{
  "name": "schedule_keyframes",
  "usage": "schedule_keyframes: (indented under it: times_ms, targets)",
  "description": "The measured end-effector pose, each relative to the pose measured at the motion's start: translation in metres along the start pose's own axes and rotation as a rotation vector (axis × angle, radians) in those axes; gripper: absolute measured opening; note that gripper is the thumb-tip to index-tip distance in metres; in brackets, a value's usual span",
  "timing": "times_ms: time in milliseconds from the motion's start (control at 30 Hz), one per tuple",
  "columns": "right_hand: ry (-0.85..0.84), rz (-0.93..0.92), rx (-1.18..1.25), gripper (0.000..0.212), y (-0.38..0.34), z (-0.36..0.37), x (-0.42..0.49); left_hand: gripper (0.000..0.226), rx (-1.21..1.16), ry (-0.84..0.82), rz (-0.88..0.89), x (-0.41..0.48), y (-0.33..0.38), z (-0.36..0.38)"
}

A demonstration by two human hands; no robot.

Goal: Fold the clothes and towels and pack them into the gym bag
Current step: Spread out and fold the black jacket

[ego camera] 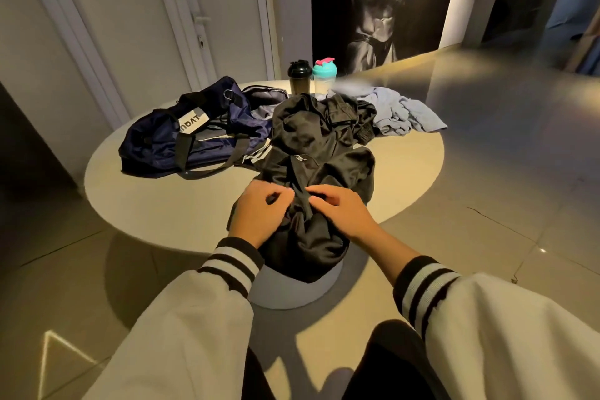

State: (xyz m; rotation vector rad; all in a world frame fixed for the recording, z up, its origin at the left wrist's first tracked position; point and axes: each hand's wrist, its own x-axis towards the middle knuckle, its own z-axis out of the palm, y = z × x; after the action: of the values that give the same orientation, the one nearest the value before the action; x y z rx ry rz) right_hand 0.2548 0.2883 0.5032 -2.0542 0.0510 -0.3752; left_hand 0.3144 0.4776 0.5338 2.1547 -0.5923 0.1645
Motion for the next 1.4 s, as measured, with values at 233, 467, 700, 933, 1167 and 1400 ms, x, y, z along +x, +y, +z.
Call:
schedule_keyframes:
  times_ms: [233, 467, 700, 933, 1167, 1400]
  targets:
    - [0.169, 0.102, -0.685, 0.035, -0.007, -0.001, -0.004, 0.059, 0.248, -0.409, -0.186, 0.009, -0.010, -0.001]
    - [0.173, -0.213, -0.685, 0.044, -0.018, 0.017, 0.000, 0.072, 0.460, -0.411, -0.094, -0.014, -0.008, 0.019]
    - [0.029, 0.226, -0.649, 0.054, -0.011, 0.018, 0.005, 0.061, 0.500, -0.302, -0.377, -0.023, -0.041, -0.023]
    - [-0.115, 0.013, -0.643, 0.046, -0.020, 0.044, 0.015, 0.044, 0.577, -0.160, -0.193, -0.010, -0.037, -0.021]
    - [-0.147, 0.116, -0.774, 0.054, -0.009, 0.035, 0.021, 0.065, 0.603, -0.352, -0.191, 0.001, -0.038, -0.005]
    - [-0.050, 0.160, -0.748, 0.050, -0.005, 0.021, 0.020, 0.055, 0.731, -0.310, -0.305, 0.009, -0.043, -0.012]
